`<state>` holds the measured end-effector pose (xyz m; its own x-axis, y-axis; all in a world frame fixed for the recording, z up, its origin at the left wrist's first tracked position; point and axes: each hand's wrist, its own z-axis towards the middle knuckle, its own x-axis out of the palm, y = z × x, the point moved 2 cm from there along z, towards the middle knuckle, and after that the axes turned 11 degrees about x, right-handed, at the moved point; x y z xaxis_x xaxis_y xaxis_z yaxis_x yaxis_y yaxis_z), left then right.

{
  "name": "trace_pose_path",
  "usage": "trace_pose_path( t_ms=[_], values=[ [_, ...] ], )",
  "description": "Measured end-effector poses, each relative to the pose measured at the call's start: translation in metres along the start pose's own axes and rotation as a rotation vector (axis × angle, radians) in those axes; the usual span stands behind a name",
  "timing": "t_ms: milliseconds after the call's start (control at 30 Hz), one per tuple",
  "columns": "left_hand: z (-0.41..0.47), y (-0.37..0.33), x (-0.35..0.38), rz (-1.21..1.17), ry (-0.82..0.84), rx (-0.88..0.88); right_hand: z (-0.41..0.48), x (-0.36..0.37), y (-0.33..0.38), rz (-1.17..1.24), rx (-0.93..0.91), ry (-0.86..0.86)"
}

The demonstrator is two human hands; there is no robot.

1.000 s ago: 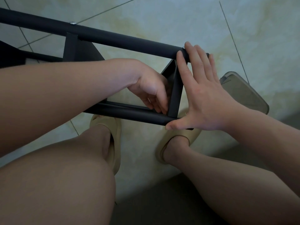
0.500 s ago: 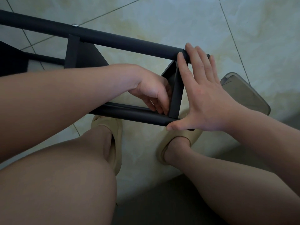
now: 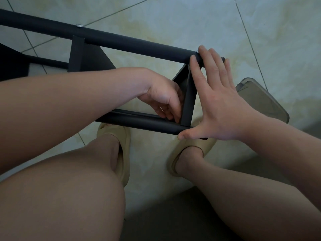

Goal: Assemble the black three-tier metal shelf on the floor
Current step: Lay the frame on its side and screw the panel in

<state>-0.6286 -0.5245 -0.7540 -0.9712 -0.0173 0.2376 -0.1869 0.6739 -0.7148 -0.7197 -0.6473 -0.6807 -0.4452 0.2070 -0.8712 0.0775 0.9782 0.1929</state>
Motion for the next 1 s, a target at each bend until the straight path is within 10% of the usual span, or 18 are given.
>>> trace_pose_path(
  t_ms=[1000],
  values=[
    [0.0022, 0.0023, -0.0015, -0.018, 0.024, 0.014, -0.0004, -0.0023, 0.0003, -0.006, 0.005, 0.01]
  ],
)
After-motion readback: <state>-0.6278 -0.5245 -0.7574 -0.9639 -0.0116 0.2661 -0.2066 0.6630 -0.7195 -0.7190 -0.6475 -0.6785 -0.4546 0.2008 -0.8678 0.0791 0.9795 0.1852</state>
